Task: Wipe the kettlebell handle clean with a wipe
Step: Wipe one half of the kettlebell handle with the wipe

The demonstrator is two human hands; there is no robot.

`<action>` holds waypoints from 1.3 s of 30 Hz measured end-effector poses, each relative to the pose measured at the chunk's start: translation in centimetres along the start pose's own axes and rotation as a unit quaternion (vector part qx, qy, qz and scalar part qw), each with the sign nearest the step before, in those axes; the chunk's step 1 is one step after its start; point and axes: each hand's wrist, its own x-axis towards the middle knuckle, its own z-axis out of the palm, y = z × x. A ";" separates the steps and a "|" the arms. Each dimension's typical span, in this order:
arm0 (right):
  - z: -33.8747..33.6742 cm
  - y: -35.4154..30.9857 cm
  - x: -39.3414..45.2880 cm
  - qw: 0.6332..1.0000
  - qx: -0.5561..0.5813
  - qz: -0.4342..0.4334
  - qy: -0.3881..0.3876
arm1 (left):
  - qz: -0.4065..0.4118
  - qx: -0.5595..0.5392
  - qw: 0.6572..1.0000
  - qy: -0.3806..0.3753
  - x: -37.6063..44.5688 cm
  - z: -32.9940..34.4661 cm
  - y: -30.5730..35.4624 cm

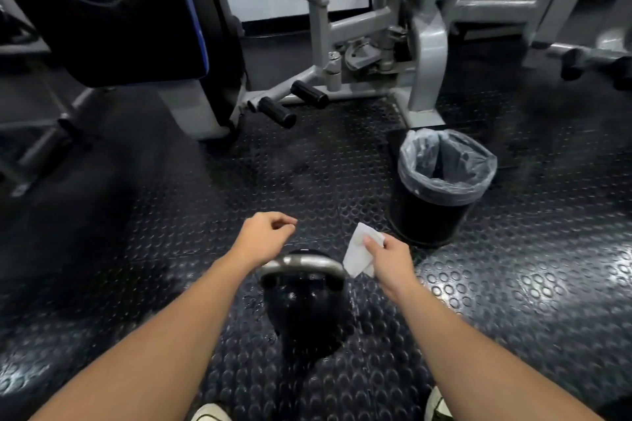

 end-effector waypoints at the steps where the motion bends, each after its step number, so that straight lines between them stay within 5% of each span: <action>1: 0.3 0.3 0.1 1.000 -0.010 -0.010 -0.001 | -0.025 -0.021 0.999 0.024 -0.1 -0.7 -1.5; 4: 0.9 1.1 0.1 0.998 -0.060 -0.030 0.005 | -0.108 -0.103 0.986 0.071 -0.4 -1.4 -5.5; 9: 0.9 2.0 -0.1 0.994 -0.096 -0.042 -0.005 | -0.235 -0.217 0.947 0.037 -1.0 1.4 -10.8; 18: 2.0 6.9 -0.2 0.993 -0.105 0.041 -0.040 | -0.256 -0.329 0.907 0.055 1.4 6.6 -17.2; 22: 3.5 7.6 0.2 0.993 -0.066 0.088 -0.054 | -0.264 -0.342 0.900 0.061 -0.4 5.3 -14.3; 31: 2.5 6.5 -1.4 0.996 0.037 0.057 -0.059 | -0.252 -0.387 0.883 0.084 0.3 5.7 -14.7; 39: 3.9 6.6 -0.2 0.992 -0.060 0.095 -0.060 | -0.252 -0.384 0.884 0.081 -0.8 5.6 -12.2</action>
